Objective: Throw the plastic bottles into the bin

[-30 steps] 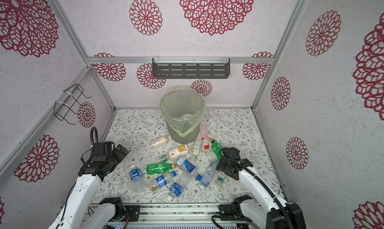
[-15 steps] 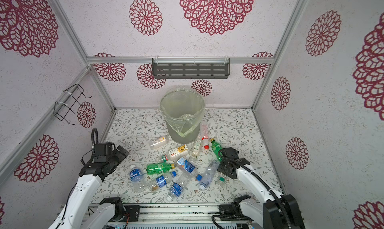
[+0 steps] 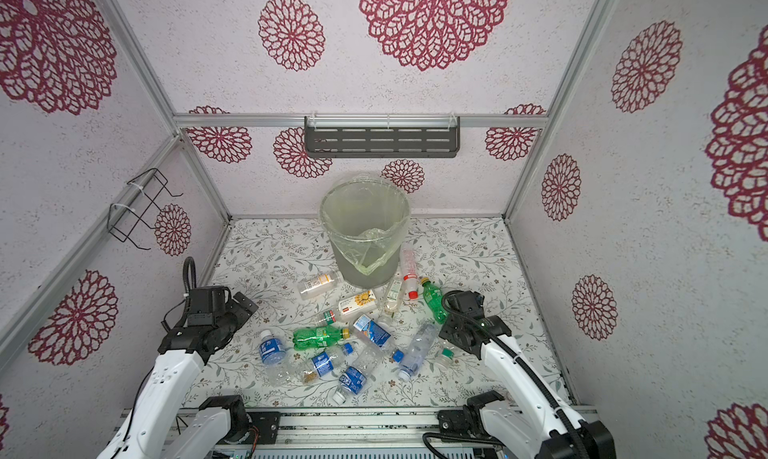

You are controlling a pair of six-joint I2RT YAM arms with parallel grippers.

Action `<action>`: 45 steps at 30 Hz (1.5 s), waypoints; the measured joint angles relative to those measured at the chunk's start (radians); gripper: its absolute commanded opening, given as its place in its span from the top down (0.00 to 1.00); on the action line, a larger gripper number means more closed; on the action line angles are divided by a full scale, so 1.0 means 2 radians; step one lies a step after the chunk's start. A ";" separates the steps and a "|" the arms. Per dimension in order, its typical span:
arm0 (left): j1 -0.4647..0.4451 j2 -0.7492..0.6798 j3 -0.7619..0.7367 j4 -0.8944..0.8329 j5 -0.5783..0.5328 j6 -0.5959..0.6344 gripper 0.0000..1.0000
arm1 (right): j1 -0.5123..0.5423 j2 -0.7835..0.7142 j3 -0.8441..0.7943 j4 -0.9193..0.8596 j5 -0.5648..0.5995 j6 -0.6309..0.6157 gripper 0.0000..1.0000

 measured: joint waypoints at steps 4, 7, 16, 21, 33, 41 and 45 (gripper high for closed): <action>0.000 0.000 0.000 -0.001 0.000 -0.001 0.03 | 0.000 -0.007 0.012 -0.001 -0.001 -0.006 0.50; 0.000 0.000 0.000 -0.003 0.000 -0.003 0.03 | 0.000 -0.007 0.019 0.000 -0.002 -0.010 0.50; 0.000 0.000 -0.002 -0.003 0.003 -0.008 0.03 | 0.000 -0.017 0.035 0.004 -0.007 -0.019 0.51; 0.000 0.000 -0.004 -0.002 0.005 -0.012 0.03 | 0.000 -0.053 0.045 0.019 -0.016 -0.019 0.51; 0.000 0.000 -0.016 0.001 0.019 -0.015 0.03 | 0.000 -0.059 0.082 0.069 -0.042 -0.017 0.51; 0.000 -0.007 -0.017 0.002 0.026 -0.022 0.03 | 0.000 -0.040 0.136 0.102 -0.065 -0.017 0.51; 0.000 -0.008 -0.017 0.001 0.026 -0.022 0.03 | 0.000 -0.036 0.149 0.119 -0.070 -0.017 0.51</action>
